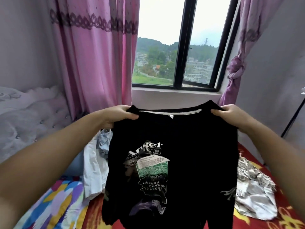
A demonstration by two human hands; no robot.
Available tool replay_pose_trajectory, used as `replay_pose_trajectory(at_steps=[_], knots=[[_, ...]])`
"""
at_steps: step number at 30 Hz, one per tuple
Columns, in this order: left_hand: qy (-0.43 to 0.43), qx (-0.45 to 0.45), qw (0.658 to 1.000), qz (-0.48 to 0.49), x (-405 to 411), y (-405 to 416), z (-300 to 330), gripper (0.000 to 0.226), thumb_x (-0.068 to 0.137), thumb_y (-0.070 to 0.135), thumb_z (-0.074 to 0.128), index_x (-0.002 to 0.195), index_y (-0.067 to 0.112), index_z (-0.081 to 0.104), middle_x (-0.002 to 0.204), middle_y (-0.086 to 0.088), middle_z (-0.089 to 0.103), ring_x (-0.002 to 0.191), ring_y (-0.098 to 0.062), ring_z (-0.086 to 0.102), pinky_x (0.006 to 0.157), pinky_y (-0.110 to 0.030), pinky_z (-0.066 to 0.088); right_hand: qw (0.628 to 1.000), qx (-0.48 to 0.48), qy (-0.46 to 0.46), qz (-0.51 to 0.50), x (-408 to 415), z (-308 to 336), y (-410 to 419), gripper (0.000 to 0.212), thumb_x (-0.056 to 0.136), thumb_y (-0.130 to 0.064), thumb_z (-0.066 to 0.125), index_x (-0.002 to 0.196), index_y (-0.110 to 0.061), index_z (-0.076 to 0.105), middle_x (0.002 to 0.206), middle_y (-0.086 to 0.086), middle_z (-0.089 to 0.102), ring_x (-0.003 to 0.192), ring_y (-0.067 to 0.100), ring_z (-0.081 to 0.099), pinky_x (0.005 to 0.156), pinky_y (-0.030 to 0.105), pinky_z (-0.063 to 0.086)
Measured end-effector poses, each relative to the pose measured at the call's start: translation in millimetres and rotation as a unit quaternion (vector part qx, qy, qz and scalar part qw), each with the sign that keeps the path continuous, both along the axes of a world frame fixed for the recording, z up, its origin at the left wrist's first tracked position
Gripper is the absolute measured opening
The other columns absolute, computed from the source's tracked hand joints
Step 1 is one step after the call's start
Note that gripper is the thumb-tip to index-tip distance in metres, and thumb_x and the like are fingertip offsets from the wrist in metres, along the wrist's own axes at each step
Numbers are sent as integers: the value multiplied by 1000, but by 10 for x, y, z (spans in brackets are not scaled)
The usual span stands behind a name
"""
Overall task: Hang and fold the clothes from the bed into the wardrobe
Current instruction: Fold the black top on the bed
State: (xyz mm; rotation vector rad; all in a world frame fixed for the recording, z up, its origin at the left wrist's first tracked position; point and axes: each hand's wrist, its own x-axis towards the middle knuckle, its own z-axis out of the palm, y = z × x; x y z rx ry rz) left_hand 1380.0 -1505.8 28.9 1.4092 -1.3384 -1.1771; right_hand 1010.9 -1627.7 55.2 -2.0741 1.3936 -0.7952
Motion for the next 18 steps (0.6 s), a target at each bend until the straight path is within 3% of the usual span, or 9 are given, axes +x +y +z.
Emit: replay_pose_trajectory(at_steps=[2,5,9,11,12,14,16,17,18], knots=[[109,36,990,85,-320,-81,46,4,91,1,55,90,2,59,68,-9,68,57,-15,67,52,-25,57,998,-47,30,-31,367,-38,114,30,93,-21,57,80,4,67,70,14,64,64,23,57,58,30,39],[241,73,965,72,-851,-174,69,16,94,-1,47,82,7,53,74,-8,60,66,-15,60,53,-25,56,996,-64,27,49,949,-137,433,30,94,-15,51,69,-4,61,63,6,57,60,20,51,50,27,34],[242,48,968,49,-1127,-151,183,13,95,-2,43,93,3,54,86,-12,58,72,-18,62,59,-33,58,979,12,-66,192,1225,-163,718,31,99,-35,46,110,-14,66,102,7,71,90,19,65,80,32,50],[303,54,951,46,-1076,-89,253,16,92,-6,38,95,-2,53,89,-16,56,71,-22,64,63,-34,58,964,66,-70,249,1136,-184,720,37,94,-41,55,127,-26,54,110,-4,68,95,6,64,77,21,51],[317,53,946,40,-1041,-44,266,19,90,-9,35,94,-5,53,89,-19,56,72,-25,65,64,-34,59,964,49,-39,260,1105,-219,701,46,92,-34,60,135,-28,46,116,-7,64,101,3,62,81,20,51],[252,24,967,26,-1007,24,222,27,88,-16,32,98,-8,56,92,-22,62,79,-25,68,70,-30,60,971,-2,-7,238,1113,-304,660,57,88,-11,59,140,-24,40,121,-2,60,108,12,60,91,30,51],[60,-70,995,34,-1011,75,138,27,88,-14,40,107,-3,56,99,-18,67,87,-20,69,81,-30,58,974,-24,-50,218,1167,-343,652,52,86,-2,51,134,-22,46,115,2,63,101,20,62,89,36,49],[-84,-149,983,61,-993,98,118,27,88,-7,49,113,0,53,104,-16,65,94,-20,66,89,-34,54,971,-15,-89,221,1183,-333,645,47,87,-2,48,127,-25,52,107,2,66,94,21,63,84,37,49],[-234,-231,939,94,-952,96,111,36,86,3,60,121,3,49,112,-14,61,103,-21,60,95,-37,49,964,6,-131,232,1181,-303,634,43,88,-2,46,118,-31,58,100,0,68,87,21,62,80,37,49]])
